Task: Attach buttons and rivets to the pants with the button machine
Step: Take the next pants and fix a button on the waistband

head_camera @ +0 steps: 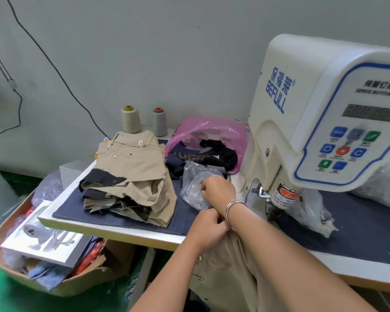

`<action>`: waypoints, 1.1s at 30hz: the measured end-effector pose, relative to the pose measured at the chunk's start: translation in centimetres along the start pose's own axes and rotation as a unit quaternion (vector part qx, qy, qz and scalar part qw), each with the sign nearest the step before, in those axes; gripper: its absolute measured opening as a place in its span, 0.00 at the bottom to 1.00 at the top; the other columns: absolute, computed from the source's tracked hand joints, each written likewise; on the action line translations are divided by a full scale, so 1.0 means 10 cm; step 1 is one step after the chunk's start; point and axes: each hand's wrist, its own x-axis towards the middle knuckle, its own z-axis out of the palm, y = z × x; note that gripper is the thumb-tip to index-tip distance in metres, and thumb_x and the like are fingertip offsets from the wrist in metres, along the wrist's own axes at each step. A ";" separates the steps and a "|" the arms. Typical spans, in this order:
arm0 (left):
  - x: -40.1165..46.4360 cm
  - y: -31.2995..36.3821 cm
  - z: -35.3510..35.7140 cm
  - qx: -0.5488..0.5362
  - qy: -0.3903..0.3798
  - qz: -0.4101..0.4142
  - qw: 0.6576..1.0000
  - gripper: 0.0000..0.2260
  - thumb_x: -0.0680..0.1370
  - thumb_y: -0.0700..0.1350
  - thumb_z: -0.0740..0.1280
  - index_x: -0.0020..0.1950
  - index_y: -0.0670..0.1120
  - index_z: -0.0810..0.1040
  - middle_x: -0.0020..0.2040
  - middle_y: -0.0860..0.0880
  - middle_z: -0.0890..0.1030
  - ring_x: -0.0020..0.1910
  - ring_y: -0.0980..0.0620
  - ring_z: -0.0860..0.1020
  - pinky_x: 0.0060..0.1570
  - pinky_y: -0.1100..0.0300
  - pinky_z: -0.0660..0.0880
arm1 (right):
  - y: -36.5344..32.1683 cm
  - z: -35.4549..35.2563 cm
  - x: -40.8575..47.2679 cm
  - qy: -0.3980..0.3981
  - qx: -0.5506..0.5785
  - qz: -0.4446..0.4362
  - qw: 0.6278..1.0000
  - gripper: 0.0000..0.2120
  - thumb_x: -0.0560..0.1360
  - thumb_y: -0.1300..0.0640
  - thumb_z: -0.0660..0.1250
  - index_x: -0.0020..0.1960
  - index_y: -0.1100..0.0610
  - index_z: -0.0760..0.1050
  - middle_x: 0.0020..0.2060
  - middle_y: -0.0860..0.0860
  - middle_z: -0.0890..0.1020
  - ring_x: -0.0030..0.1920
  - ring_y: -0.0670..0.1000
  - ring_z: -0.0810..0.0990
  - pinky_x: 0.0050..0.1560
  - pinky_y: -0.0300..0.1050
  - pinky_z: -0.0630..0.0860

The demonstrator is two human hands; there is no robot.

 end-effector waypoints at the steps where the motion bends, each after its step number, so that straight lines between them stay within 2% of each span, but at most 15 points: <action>1: 0.00 0.01 0.00 0.001 -0.002 0.000 1.000 0.16 0.71 0.47 0.67 0.26 0.53 0.64 0.24 0.57 0.66 0.27 0.60 0.61 0.28 0.62 0.57 | 0.00 0.02 0.01 0.001 0.000 -0.002 1.000 0.12 0.73 0.61 0.60 0.47 0.52 0.82 0.44 0.52 0.82 0.46 0.56 0.79 0.38 0.42 0.67; 4: -0.01 0.03 -0.01 0.000 -0.001 0.000 1.000 0.15 0.70 0.48 0.67 0.28 0.51 0.64 0.25 0.56 0.66 0.29 0.58 0.61 0.30 0.58 0.58 | 0.01 0.04 0.04 -0.009 -0.013 -0.014 1.000 0.12 0.73 0.62 0.60 0.46 0.52 0.81 0.43 0.52 0.81 0.46 0.57 0.79 0.39 0.43 0.68; 7: -0.01 0.03 -0.02 -0.009 -0.003 0.001 1.000 0.14 0.70 0.48 0.67 0.28 0.52 0.66 0.25 0.56 0.68 0.28 0.59 0.63 0.30 0.59 0.59 | -0.02 -0.01 0.02 -0.001 0.009 -0.008 1.000 0.10 0.74 0.59 0.60 0.46 0.55 0.80 0.44 0.53 0.81 0.47 0.57 0.79 0.39 0.43 0.69; 10: -0.03 0.02 -0.01 -0.012 -0.007 0.015 1.000 0.13 0.70 0.45 0.66 0.26 0.52 0.67 0.24 0.57 0.69 0.27 0.60 0.63 0.29 0.62 0.60 | 0.00 -0.15 -0.19 0.046 0.137 0.030 0.989 0.08 0.75 0.55 0.62 0.44 0.55 0.79 0.41 0.50 0.81 0.44 0.53 0.78 0.41 0.47 0.74; 14: -0.02 0.00 -0.01 0.010 -0.013 0.048 0.999 0.08 0.70 0.48 0.64 0.32 0.46 0.73 0.27 0.53 0.73 0.28 0.56 0.67 0.29 0.61 0.64 | 0.11 -0.26 -0.94 0.162 0.324 0.039 0.931 0.04 0.73 0.53 0.70 0.40 0.50 0.79 0.32 0.44 0.79 0.35 0.43 0.76 0.38 0.39 0.72; 16: -0.02 -0.02 0.00 0.033 -0.007 0.055 0.998 0.07 0.69 0.46 0.64 0.33 0.45 0.73 0.28 0.53 0.74 0.29 0.55 0.69 0.31 0.61 0.67 | 0.26 -0.29 -1.37 0.158 0.378 0.051 0.911 0.05 0.72 0.53 0.71 0.37 0.47 0.78 0.31 0.45 0.80 0.34 0.43 0.78 0.37 0.38 0.73; 18: -0.02 -0.03 0.00 0.047 0.000 0.054 0.997 0.07 0.68 0.44 0.62 0.30 0.46 0.69 0.27 0.54 0.70 0.29 0.57 0.66 0.31 0.63 0.64 | 0.47 -0.32 -1.68 0.140 0.387 0.067 0.909 0.07 0.72 0.54 0.72 0.36 0.46 0.78 0.32 0.45 0.81 0.34 0.43 0.78 0.36 0.35 0.72; 22: -0.01 -0.04 0.02 0.054 -0.001 0.051 0.997 0.09 0.69 0.40 0.63 0.29 0.46 0.66 0.27 0.54 0.67 0.29 0.58 0.64 0.31 0.63 0.61 | 0.87 -0.43 -1.83 0.172 0.398 0.103 0.896 0.09 0.72 0.60 0.71 0.39 0.47 0.79 0.33 0.40 0.82 0.37 0.39 0.79 0.40 0.27 0.73; 25: -0.01 -0.04 0.02 0.057 0.002 0.046 0.997 0.09 0.69 0.40 0.63 0.29 0.46 0.66 0.26 0.55 0.67 0.28 0.58 0.64 0.30 0.64 0.61 | 0.98 -0.47 -1.73 0.167 0.422 0.110 0.884 0.08 0.73 0.62 0.70 0.40 0.49 0.79 0.31 0.41 0.81 0.34 0.38 0.78 0.39 0.28 0.73; 30: -0.03 -0.02 0.02 0.054 0.002 0.043 0.998 0.10 0.68 0.41 0.63 0.28 0.49 0.66 0.26 0.56 0.67 0.28 0.59 0.64 0.30 0.65 0.61 | 0.99 -0.41 -1.58 0.138 0.414 0.096 0.895 0.06 0.74 0.63 0.70 0.41 0.54 0.78 0.29 0.44 0.78 0.30 0.36 0.77 0.35 0.26 0.70; 33: -0.03 0.00 0.02 0.057 0.004 0.042 0.997 0.08 0.67 0.43 0.62 0.28 0.49 0.66 0.26 0.55 0.67 0.29 0.58 0.64 0.32 0.62 0.62 | 1.01 -0.40 -1.56 0.129 0.403 0.084 0.902 0.09 0.74 0.62 0.70 0.37 0.51 0.77 0.25 0.42 0.78 0.29 0.37 0.76 0.35 0.26 0.70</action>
